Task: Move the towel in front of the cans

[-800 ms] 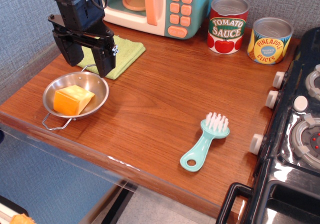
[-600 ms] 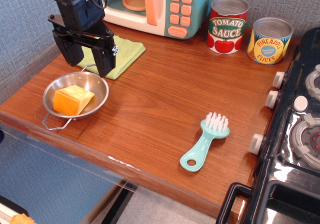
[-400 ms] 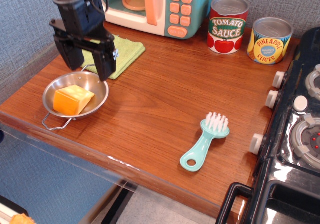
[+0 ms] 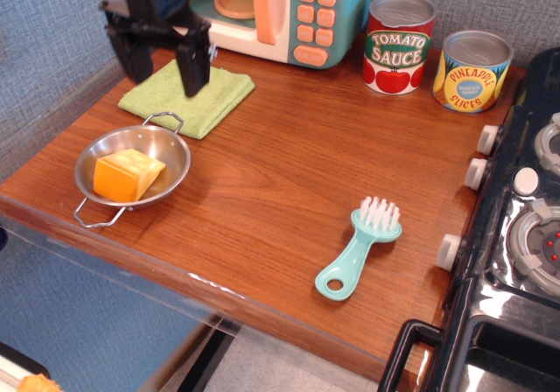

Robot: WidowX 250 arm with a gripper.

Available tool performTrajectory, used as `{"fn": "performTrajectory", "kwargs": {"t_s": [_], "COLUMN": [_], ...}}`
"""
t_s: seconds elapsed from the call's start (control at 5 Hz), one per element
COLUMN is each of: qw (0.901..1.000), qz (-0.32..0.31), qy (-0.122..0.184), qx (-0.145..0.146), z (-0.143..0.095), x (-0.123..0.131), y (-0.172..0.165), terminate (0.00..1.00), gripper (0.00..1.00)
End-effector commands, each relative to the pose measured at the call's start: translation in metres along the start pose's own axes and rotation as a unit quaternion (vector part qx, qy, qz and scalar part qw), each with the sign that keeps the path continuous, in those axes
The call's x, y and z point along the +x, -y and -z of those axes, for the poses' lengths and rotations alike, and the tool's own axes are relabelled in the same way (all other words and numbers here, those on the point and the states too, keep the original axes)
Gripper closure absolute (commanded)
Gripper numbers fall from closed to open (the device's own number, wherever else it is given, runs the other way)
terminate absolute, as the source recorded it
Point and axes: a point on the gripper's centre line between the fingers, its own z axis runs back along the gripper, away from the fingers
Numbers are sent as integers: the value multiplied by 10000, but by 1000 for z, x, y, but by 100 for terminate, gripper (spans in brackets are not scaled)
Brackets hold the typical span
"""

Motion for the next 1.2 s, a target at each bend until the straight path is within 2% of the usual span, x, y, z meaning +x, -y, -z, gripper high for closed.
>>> {"fn": "performTrajectory", "kwargs": {"t_s": [0.0, 0.4, 0.6, 0.8, 1.0], "qw": [9984, 9988, 9985, 9987, 9990], "qz": [-433, -429, -474, -407, -379], "qy": [246, 148, 218, 233, 63], "qx": [267, 209, 137, 211, 241], "z": [2, 33, 47, 59, 76], "x": [44, 47, 46, 45, 37], "y": [-43, -61, -60, -54, -49], "terminate": [0, 0, 0, 0, 0], "gripper": [0, 0, 0, 0, 0]}}
